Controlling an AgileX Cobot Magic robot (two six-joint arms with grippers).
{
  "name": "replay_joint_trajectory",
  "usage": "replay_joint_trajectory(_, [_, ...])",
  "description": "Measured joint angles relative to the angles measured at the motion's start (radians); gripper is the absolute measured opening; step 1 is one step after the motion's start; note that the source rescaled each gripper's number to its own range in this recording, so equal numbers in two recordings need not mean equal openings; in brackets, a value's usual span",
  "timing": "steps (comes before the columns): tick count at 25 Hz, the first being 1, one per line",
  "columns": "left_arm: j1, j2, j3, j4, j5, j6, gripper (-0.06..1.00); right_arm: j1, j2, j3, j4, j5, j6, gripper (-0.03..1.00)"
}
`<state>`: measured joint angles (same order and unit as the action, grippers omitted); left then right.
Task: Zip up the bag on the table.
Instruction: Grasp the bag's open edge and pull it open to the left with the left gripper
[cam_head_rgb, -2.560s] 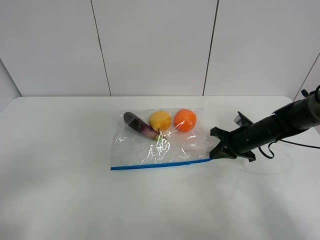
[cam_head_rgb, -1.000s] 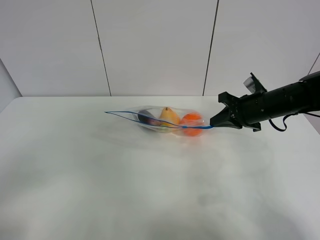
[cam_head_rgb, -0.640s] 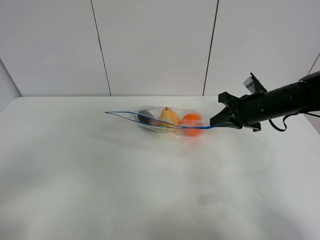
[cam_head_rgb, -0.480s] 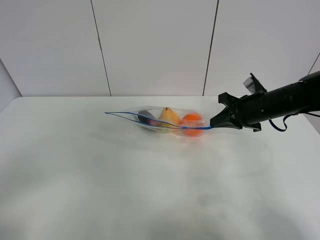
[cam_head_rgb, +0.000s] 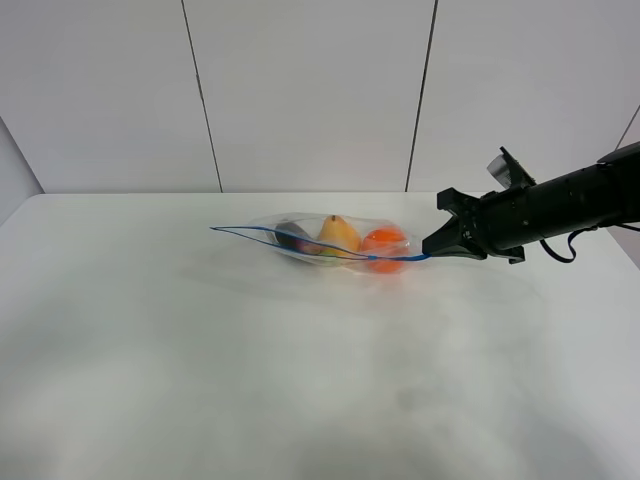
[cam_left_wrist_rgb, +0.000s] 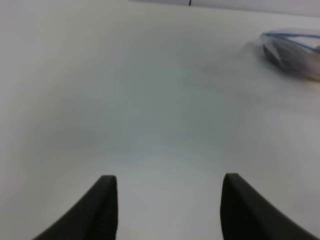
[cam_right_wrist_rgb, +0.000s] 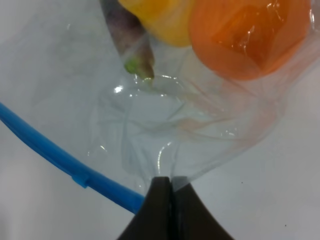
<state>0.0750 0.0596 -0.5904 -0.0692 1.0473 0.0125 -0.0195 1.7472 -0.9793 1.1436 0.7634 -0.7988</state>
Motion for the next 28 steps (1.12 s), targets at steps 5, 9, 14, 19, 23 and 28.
replay_joint_trajectory(5, [0.0, 0.112, -0.09, 0.0, -0.101, 0.0, 1.0, 0.0, 0.0, 0.0, -0.001, -0.003, 0.0, 0.0])
replay_joint_trajectory(9, [0.0, 0.243, -0.153, 0.0, -0.195, 0.002, 1.0, 0.0, 0.0, 0.0, -0.001, -0.004, 0.0, 0.0])
replay_joint_trajectory(14, [0.0, 0.451, -0.226, -0.001, -0.276, 0.017, 1.0, 0.0, 0.0, 0.0, -0.001, -0.015, 0.0, 0.0])
replay_joint_trajectory(19, [0.0, 0.672, -0.27, -0.007, -0.39, 0.043, 1.0, 0.0, 0.0, 0.0, -0.001, -0.015, 0.0, 0.0])
replay_joint_trajectory(23, [0.0, 0.82, -0.275, -0.089, -0.478, 0.133, 1.0, 0.0, 0.0, 0.0, -0.001, -0.016, 0.0, 0.0])
replay_joint_trajectory(28, [0.0, 0.975, -0.275, -0.212, -0.541, 0.325, 1.0, 0.0, 0.0, 0.0, -0.001, -0.016, 0.0, 0.0])
